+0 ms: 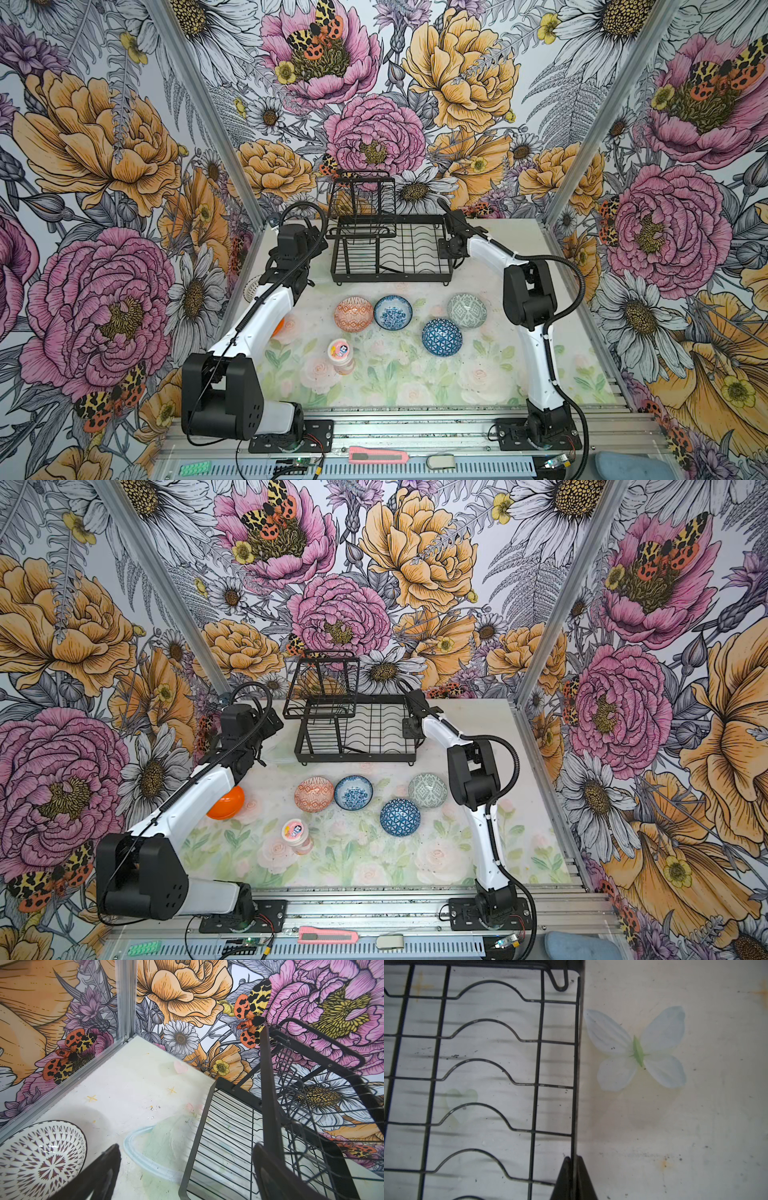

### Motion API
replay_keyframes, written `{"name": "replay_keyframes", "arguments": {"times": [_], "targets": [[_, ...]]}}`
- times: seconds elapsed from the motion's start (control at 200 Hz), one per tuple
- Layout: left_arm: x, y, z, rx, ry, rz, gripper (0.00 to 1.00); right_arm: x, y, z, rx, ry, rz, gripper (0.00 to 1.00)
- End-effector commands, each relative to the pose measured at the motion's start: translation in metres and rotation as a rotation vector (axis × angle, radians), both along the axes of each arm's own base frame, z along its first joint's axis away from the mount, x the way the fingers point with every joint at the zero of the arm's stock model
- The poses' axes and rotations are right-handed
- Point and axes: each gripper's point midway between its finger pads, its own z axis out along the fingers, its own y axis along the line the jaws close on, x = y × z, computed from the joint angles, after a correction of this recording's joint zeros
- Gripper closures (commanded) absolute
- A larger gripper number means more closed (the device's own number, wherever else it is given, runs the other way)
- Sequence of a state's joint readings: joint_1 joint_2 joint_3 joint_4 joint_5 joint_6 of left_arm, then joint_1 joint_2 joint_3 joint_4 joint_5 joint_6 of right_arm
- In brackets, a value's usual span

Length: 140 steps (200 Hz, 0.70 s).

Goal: Load the bowls into the dish rack

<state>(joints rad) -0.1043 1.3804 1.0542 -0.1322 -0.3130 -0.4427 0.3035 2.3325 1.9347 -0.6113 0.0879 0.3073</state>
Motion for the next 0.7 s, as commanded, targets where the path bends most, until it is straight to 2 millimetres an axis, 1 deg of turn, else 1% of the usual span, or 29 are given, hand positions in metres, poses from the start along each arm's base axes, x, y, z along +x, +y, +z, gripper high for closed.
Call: {"name": "replay_keyframes", "arguments": {"times": [0.0, 0.195, 0.475, 0.57, 0.695], "targets": [[-0.007, 0.002, -0.001, -0.002, 0.014, -0.012, 0.01, 0.006, 0.033, 0.014, 0.076, -0.044, 0.057, 0.88], [-0.011, 0.006, -0.005, -0.012, 0.027, 0.018, 0.01, 0.007, 0.033, 0.018, 0.081, -0.052, 0.053, 0.85], [-0.014, 0.02, -0.003, -0.036, 0.01, 0.07, 0.01, 0.008, 0.032, 0.018, 0.076, -0.055, 0.051, 0.83], [-0.015, 0.023, -0.002, -0.055, 0.001, 0.086, 0.01, 0.011, 0.032, 0.016, 0.076, -0.056, 0.058, 0.91], [-0.015, 0.02, -0.004, -0.063, 0.016, 0.062, 0.01, 0.014, 0.036, 0.015, 0.061, -0.065, 0.106, 0.95]]}}
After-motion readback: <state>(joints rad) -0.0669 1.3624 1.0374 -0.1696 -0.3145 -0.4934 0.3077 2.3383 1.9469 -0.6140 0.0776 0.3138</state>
